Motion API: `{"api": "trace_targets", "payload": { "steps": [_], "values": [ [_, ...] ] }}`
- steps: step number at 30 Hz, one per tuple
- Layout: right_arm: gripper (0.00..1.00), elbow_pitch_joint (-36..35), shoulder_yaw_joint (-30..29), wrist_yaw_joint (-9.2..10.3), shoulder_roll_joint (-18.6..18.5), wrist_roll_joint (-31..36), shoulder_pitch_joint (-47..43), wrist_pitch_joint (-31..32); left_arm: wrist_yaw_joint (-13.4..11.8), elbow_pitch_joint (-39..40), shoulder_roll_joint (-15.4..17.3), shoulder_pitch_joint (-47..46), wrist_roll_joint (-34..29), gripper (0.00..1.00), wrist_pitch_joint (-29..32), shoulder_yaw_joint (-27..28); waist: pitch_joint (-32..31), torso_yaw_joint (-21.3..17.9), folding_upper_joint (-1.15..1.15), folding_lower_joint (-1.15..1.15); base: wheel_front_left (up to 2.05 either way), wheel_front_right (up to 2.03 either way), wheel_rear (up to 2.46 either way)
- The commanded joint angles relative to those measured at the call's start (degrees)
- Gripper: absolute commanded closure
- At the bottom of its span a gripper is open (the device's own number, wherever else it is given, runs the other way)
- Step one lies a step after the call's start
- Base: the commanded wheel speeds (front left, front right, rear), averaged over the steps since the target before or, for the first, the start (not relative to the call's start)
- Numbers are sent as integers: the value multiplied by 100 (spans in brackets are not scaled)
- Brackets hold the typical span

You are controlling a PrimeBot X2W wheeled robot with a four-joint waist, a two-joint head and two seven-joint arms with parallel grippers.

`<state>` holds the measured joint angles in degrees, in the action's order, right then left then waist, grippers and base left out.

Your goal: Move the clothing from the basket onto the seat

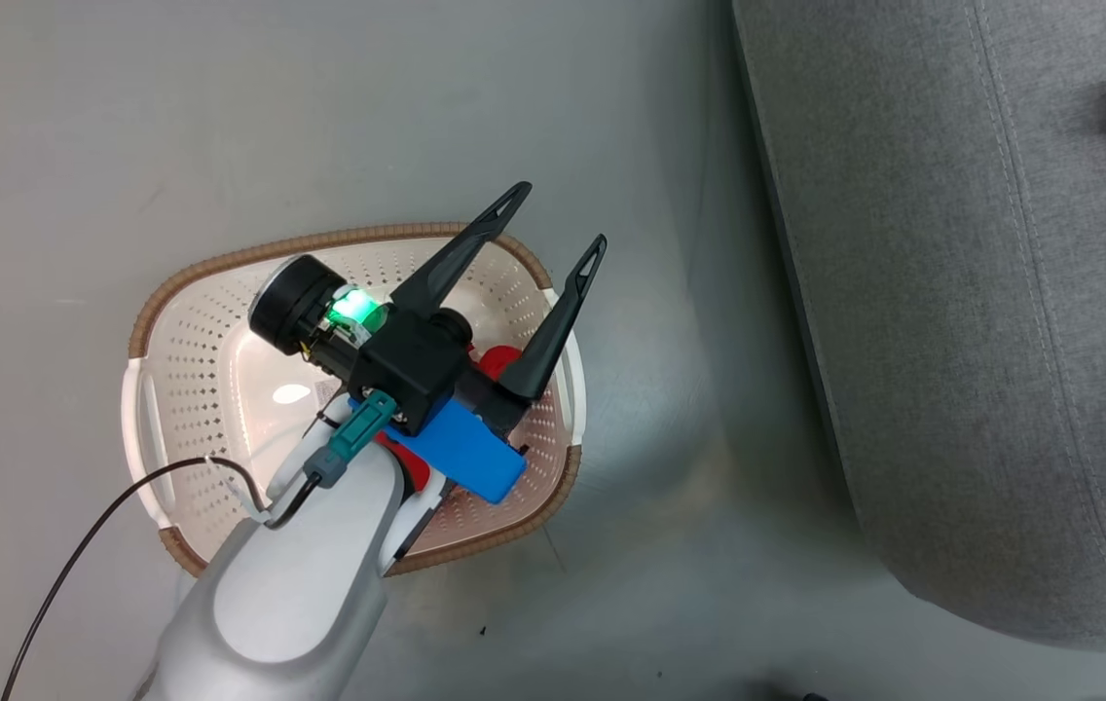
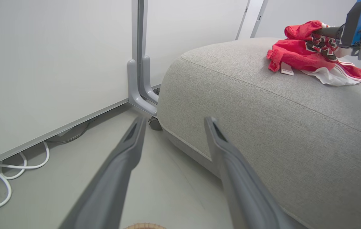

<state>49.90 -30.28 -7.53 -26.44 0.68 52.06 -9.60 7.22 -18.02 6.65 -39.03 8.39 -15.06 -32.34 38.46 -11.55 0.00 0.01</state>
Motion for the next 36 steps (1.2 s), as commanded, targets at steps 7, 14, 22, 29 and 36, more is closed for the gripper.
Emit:
{"api": "trace_targets", "payload": {
  "steps": [7,14,22,29,36],
  "values": [
    [0,327,177,8,-230,-58,-101,-126,11,-162,-147,212,161,0,-18,-28,-634,224,0,-1,0,0,0],
    [0,126,642,8,-462,-107,-806,-235,18,-368,-265,710,441,0,-18,133,-1636,526,0,-1,0,0,0],
    [0,-732,1103,7,23,-70,-1965,-227,20,-538,-323,1490,610,0,-18,447,-2614,804,0,-1,0,0,0],
    [0,-2097,1414,7,799,-68,-3157,115,-18,-556,-330,2166,585,0,-18,858,-3217,953,0,-1,0,0,0],
    [0,-3727,1649,8,1607,102,-4263,579,-87,-477,-337,2713,528,0,-18,1313,-3563,1089,0,-1,0,0,0]
  ]
}}
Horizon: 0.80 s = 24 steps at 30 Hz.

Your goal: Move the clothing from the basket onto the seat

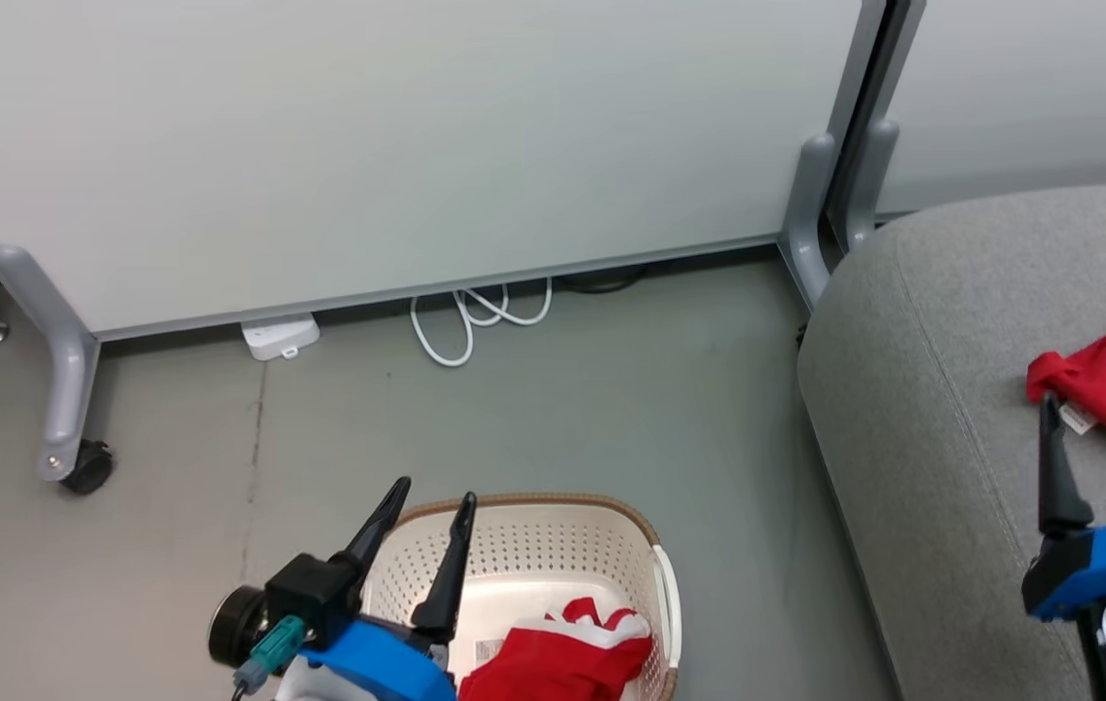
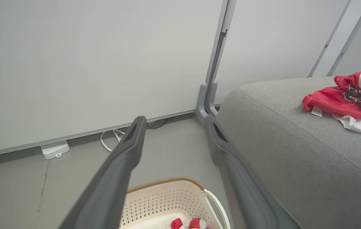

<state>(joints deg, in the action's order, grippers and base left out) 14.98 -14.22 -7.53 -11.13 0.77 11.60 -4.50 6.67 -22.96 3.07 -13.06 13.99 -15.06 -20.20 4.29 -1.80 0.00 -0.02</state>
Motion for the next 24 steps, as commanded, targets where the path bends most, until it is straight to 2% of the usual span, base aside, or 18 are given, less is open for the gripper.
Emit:
{"api": "trace_targets", "payload": {
  "steps": [1,12,24],
  "values": [
    [0,-419,69,8,177,107,-360,141,-49,26,20,177,-34,0,-18,164,-185,141,0,2,0,0,0],
    [0,-1674,463,8,636,65,-1427,628,-146,80,28,668,-92,0,-18,798,-520,350,0,2,0,0,0],
    [0,-1783,800,7,800,-59,-1831,645,-131,242,35,745,-178,0,-18,1327,-551,334,0,2,0,0,0]
  ]
}}
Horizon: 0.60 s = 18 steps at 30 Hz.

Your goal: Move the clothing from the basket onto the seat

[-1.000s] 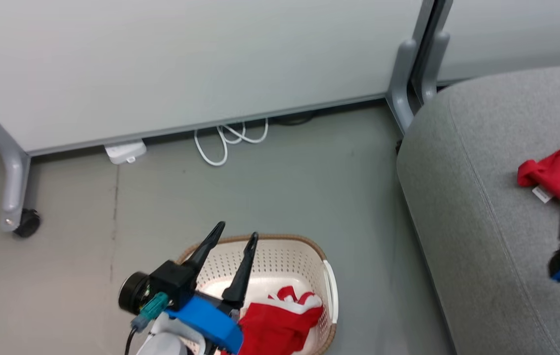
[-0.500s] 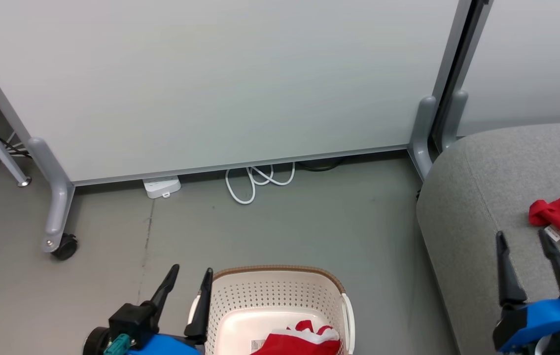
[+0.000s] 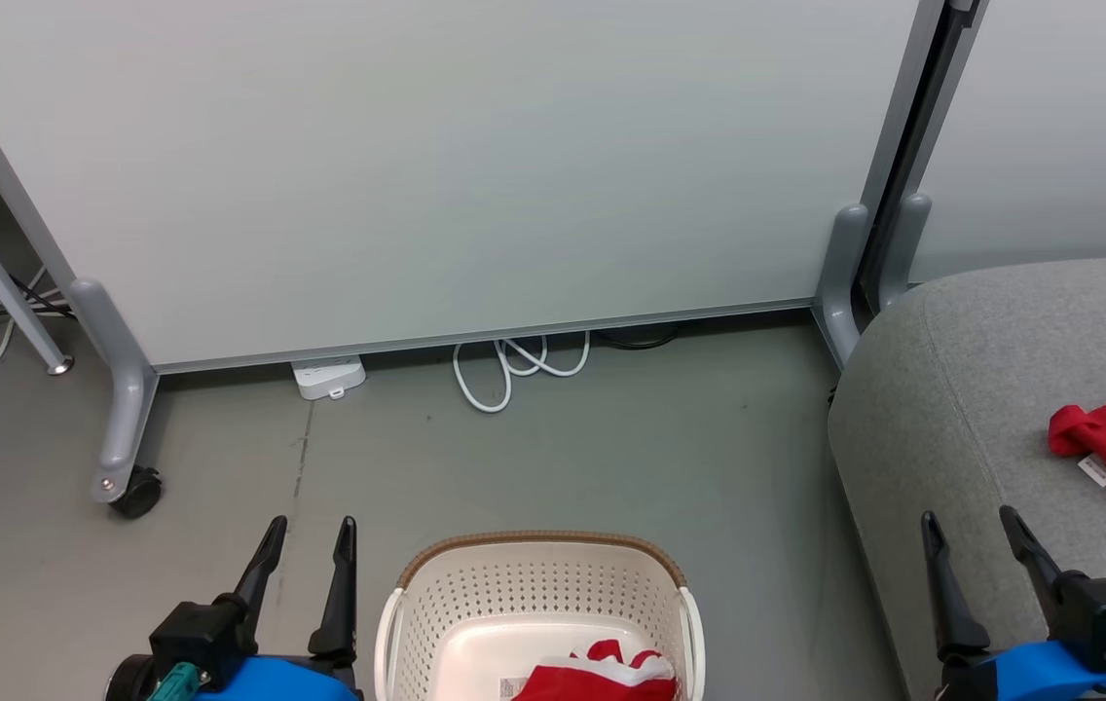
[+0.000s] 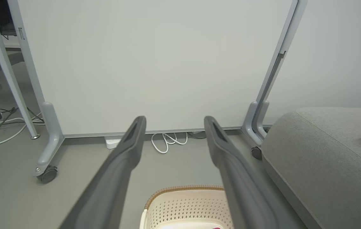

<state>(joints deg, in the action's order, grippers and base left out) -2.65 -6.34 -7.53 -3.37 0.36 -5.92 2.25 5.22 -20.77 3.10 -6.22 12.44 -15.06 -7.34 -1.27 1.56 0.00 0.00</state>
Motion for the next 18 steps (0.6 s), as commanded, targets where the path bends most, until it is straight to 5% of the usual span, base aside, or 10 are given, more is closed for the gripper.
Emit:
{"api": "trace_targets", "payload": {
  "steps": [1,18],
  "values": [
    [0,-14,21,7,30,-21,-79,-34,16,31,30,58,-36,0,-18,58,12,-4,0,0,0,0,0],
    [0,39,15,7,57,-55,25,-37,98,1,-3,87,-151,0,-18,98,117,36,0,0,0,0,0]
  ]
}}
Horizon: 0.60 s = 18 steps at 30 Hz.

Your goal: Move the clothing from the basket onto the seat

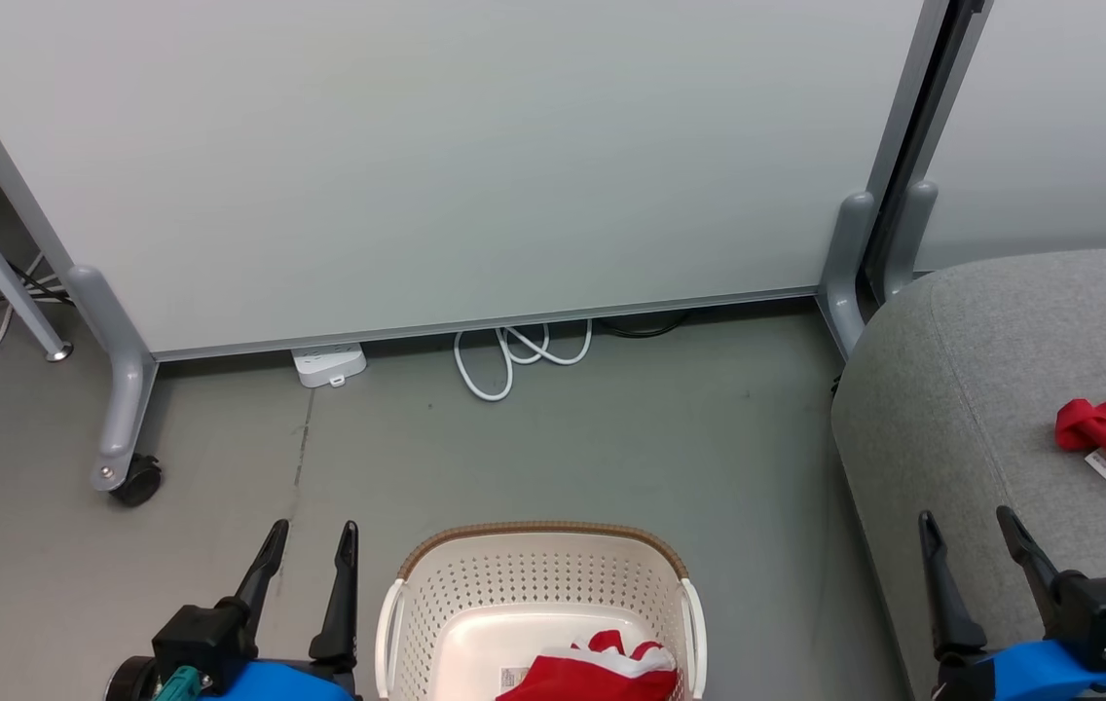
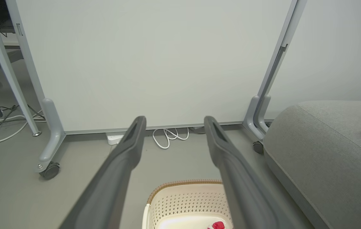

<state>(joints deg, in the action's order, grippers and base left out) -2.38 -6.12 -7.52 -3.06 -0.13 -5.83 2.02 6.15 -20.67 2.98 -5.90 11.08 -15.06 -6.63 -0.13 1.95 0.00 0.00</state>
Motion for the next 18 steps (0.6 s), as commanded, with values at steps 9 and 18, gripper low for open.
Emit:
{"api": "trace_targets", "payload": {
  "steps": [9,18],
  "values": [
    [0,-112,162,6,9,5,408,-40,11,57,2,-163,-3,0,-18,-114,493,-256,0,0,0,0,0],
    [0,-258,431,6,-245,-103,1355,-139,51,-508,1,-1045,-140,0,-18,-788,1867,-725,0,0,0,0,0]
  ]
}}
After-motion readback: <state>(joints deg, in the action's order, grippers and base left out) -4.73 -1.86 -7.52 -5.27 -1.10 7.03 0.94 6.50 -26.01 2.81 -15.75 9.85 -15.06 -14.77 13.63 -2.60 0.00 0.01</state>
